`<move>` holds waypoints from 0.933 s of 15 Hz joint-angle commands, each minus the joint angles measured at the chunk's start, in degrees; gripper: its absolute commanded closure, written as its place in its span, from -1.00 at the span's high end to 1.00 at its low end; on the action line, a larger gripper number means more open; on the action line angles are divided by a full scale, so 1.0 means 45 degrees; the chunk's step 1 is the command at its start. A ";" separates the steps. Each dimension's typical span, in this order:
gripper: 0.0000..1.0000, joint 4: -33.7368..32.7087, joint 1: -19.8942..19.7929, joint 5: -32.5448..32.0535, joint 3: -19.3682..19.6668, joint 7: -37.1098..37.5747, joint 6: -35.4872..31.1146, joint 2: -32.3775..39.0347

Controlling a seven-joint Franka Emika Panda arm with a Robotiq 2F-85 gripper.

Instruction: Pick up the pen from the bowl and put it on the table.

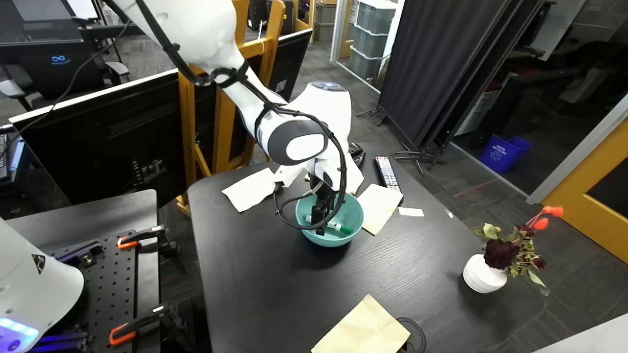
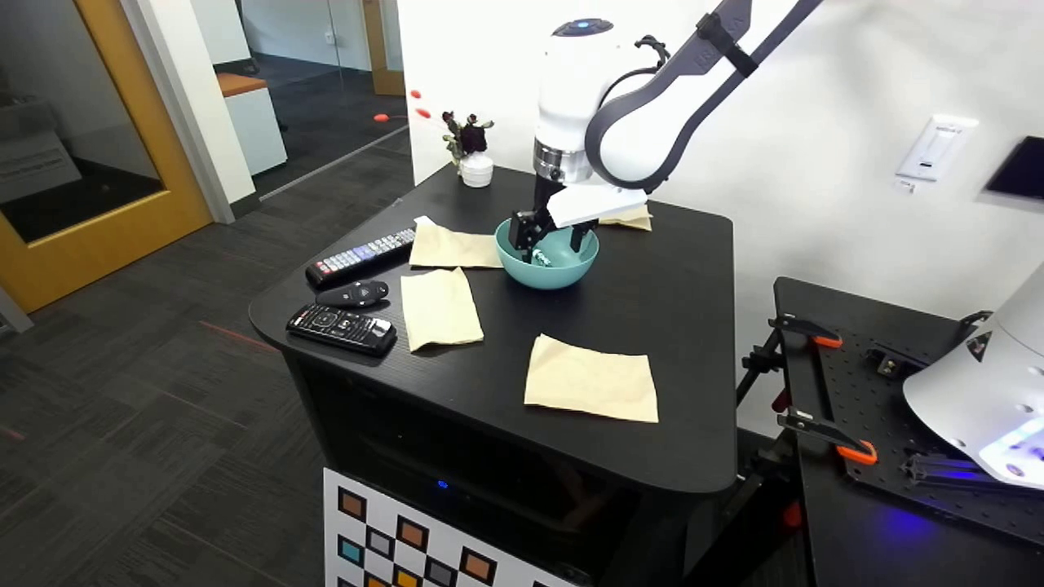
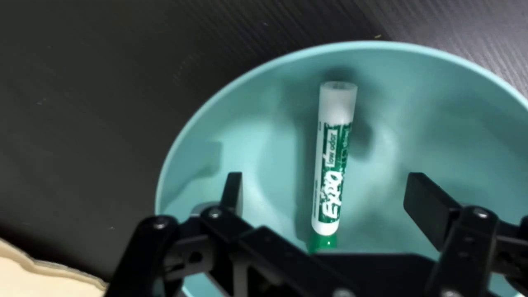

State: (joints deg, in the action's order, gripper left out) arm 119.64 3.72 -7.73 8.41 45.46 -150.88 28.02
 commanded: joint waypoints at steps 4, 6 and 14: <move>0.02 -0.0246 0.0224 0.0384 0.0356 -0.0043 -0.0238 0.0420; -0.28 -0.0281 0.0220 0.0418 0.0366 -0.0052 -0.0215 0.0472; -0.90 0.0074 0.0343 0.0384 0.0517 0.0052 -0.0352 -0.0069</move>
State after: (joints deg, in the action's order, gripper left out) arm 119.01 3.82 -6.92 9.19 45.46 -150.97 29.74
